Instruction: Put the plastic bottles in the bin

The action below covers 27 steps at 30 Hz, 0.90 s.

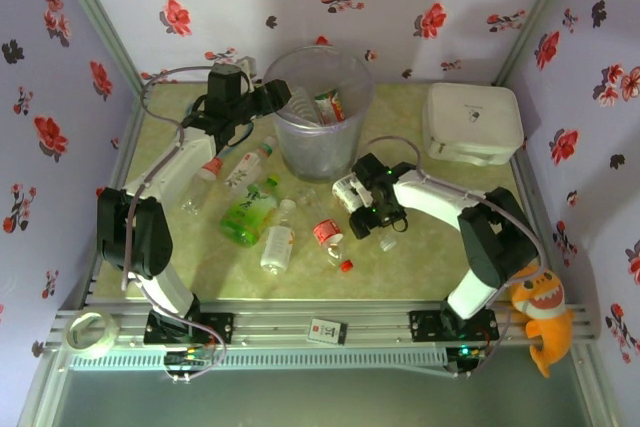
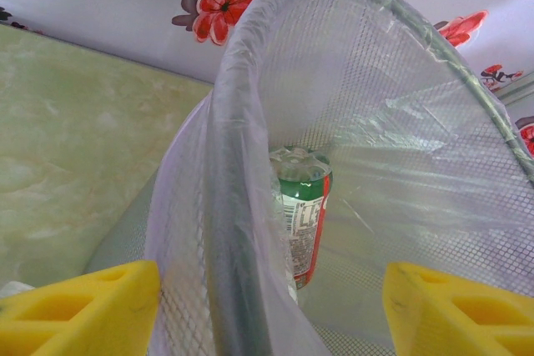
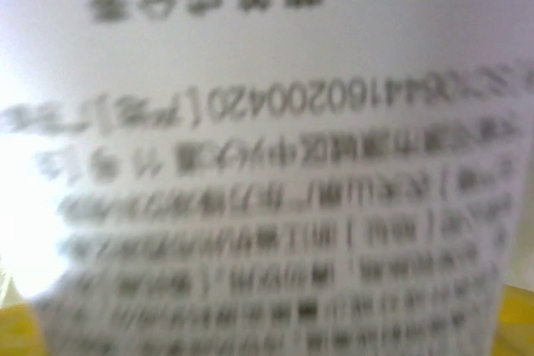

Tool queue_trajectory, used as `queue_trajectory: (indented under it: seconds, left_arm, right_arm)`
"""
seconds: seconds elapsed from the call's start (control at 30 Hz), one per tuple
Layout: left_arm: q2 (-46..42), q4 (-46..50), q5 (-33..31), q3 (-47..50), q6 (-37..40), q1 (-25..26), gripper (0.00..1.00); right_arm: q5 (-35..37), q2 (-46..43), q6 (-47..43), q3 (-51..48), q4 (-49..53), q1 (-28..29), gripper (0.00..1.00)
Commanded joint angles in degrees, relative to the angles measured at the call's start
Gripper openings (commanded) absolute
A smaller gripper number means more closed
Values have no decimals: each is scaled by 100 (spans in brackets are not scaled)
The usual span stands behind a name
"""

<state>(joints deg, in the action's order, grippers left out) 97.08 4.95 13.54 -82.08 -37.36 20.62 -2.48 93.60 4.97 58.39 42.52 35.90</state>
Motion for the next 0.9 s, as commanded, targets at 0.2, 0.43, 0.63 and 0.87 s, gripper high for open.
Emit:
queue_trajectory:
  seconds: [0.2, 0.43, 0.63, 0.87]
  left_arm:
    - [233, 190, 164, -86, 120, 69, 72]
    - [259, 141, 162, -58, 93, 63, 72]
    - [267, 94, 161, -60, 63, 57, 72]
    - [279, 190, 175, -114, 124, 69, 72]
  right_arm:
    - [390, -894, 272, 236, 1050, -57, 77]
    - [729, -1450, 458, 433, 1653, -678, 76]
    - [976, -1619, 360, 1096, 1833, -1300, 75]
    - [1357, -1062, -308, 2765, 2003, -1533, 75]
